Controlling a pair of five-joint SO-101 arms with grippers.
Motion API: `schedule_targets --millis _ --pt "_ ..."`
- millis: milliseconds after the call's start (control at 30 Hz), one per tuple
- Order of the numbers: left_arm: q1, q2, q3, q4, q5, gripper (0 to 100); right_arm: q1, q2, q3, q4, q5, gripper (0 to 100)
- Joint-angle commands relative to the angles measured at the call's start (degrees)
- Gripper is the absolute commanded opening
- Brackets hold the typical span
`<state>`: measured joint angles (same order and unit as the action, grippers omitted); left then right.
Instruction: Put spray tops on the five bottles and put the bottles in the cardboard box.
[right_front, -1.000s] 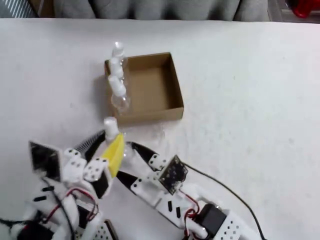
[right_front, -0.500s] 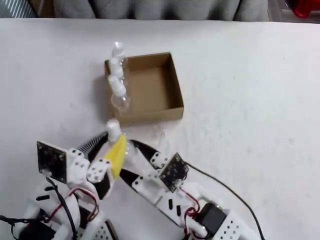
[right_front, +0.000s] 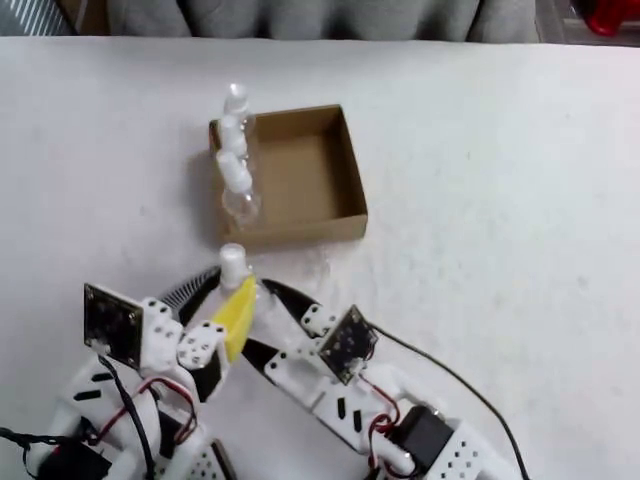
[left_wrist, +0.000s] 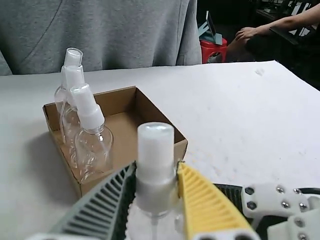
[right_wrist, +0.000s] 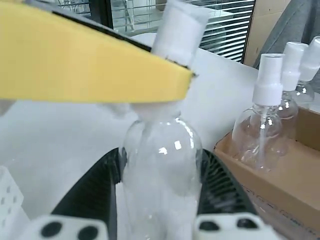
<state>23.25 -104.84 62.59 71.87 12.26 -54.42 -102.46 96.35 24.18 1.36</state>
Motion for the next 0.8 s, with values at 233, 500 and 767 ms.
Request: schedule_targets --millis 233,500,767 --pt "-3.5 -0.2 -0.1 1.5 1.7 38 1.5 -0.8 0.5 -1.5 0.1 1.6" --pt "-3.5 -0.2 -0.9 1.7 1.8 38 1.6 -0.8 0.5 -1.5 0.1 1.6" --pt "-3.5 -0.2 -10.8 8.0 1.8 38 3.0 -0.8 0.5 -1.5 0.1 1.6"
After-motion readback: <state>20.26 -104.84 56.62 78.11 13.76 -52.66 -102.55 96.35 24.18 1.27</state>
